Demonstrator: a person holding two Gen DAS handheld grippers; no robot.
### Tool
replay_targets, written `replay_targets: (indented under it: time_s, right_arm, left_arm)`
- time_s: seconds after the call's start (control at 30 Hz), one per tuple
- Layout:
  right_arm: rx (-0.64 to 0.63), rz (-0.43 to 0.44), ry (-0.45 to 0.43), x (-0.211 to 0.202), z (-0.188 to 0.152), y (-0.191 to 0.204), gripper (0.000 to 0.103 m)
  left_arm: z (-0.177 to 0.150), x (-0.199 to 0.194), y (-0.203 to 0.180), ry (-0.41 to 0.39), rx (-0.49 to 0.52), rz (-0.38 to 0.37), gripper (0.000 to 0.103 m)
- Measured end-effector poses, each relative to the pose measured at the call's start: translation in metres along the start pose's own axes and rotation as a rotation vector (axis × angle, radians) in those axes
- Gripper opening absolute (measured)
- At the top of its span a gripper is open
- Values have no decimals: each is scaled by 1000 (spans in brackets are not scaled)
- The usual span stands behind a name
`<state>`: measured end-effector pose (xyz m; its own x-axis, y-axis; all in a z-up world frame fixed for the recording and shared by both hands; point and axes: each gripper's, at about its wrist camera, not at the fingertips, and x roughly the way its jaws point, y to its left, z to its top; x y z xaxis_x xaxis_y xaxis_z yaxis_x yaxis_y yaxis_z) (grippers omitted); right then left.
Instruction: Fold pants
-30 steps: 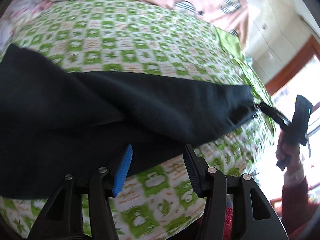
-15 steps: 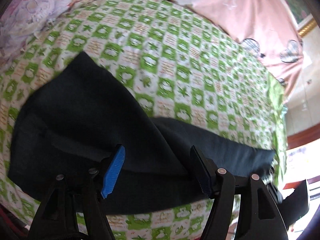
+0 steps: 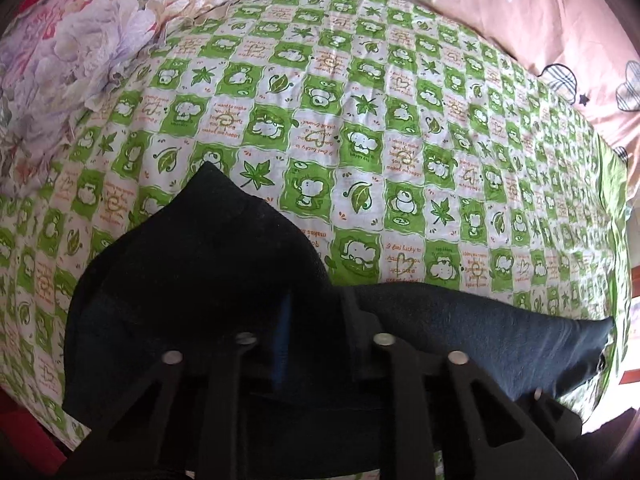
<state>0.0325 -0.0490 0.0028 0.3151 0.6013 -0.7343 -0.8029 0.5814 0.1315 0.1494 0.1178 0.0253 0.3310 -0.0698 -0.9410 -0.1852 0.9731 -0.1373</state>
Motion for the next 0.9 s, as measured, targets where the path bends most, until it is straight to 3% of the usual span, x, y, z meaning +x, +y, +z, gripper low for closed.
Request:
replay_targets:
  time_s: [0.2,0.33,0.37,0.4,0.47,0.7,0.9]
  right_arm:
    - [-77,-1,21,5,11,-5,50]
    - [-163,14,108,28,17,-5,50]
    - [-181,14,132,34,17,-4,43]
    - [-192,14,152,38,17,-3,22]
    - [-203,11,165,39,20,1,8]
    - [-257,73,68,-10,37,45,7]
    - [-279,27,91,8,26,65,6]
  left_arm:
    - [-29,-18,28,-57,-30,-124,7]
    - [-47,-26,44,-81,-65,-197,6]
    - [-51,-29,48,-94,-74,-223,6]
    - [-55,-32,52,-104,-82,-242,6]
    - [-61,-38,56,-129,-93,-272,5]
    - [-92,-85,83,-306,-112,-341,5]
    - [-128,-80,116,-331,-172,-384,5]
